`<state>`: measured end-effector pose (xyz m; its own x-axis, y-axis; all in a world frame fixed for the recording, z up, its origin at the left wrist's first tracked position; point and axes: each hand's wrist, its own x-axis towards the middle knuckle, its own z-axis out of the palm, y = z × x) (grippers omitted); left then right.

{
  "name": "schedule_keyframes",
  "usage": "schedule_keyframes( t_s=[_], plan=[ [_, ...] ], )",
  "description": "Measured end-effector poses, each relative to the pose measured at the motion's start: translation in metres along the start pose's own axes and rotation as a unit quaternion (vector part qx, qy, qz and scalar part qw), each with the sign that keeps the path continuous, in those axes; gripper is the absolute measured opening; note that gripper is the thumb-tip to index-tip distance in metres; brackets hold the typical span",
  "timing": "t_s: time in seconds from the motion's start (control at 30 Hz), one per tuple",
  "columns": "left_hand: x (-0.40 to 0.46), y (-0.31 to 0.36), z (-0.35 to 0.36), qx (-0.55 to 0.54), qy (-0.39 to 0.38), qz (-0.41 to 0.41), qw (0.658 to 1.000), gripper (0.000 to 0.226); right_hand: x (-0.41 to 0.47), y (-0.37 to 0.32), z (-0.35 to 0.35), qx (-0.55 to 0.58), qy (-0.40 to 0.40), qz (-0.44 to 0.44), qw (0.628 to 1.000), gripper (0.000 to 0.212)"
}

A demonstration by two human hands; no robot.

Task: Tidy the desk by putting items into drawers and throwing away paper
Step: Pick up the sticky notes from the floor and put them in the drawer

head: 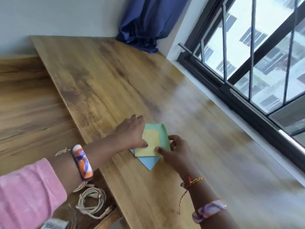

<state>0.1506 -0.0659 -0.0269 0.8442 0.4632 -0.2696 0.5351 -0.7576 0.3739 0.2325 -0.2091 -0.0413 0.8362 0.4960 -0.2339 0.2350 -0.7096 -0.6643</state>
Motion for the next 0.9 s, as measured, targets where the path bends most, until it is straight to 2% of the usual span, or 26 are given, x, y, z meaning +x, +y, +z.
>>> schedule_keyframes(
  t_s=[0.2, 0.37, 0.47, 0.53, 0.63, 0.83, 0.9],
  plan=[
    [-0.029, -0.005, 0.008, -0.003, 0.002, -0.025, 1.0, 0.064, -0.018, -0.004, 0.003, -0.085, -0.037, -0.046, 0.995, 0.034],
    [-0.078, -0.011, 0.017, -0.064, 0.047, -0.026, 0.996, 0.057, -0.057, -0.008, 0.007, -0.061, -0.083, -0.085, 0.991, 0.03],
    [-0.112, -0.03, 0.013, -0.163, 0.066, -0.022, 0.984, 0.032, -0.086, -0.012, 0.008, 0.008, -0.145, -0.102, 0.984, 0.035],
    [-0.139, -0.05, 0.007, -0.235, 0.085, -0.038, 0.967, 0.009, -0.104, -0.018, 0.008, 0.054, -0.184, -0.133, 0.972, 0.036],
    [-0.185, -0.082, 0.002, -0.309, 0.134, -0.102, 0.936, 0.016, -0.129, -0.029, 0.015, 0.109, -0.241, -0.161, 0.951, 0.016],
    [-0.293, -0.14, 0.008, -0.423, 0.226, -0.214, 0.851, 0.011, -0.183, -0.049, 0.069, 0.191, -0.332, -0.147, 0.912, 0.015],
    [-0.33, -0.157, 0.006, -0.443, 0.259, -0.247, 0.822, 0.023, -0.201, -0.06, 0.089, 0.207, -0.342, -0.147, 0.905, 0.013]
  ],
)
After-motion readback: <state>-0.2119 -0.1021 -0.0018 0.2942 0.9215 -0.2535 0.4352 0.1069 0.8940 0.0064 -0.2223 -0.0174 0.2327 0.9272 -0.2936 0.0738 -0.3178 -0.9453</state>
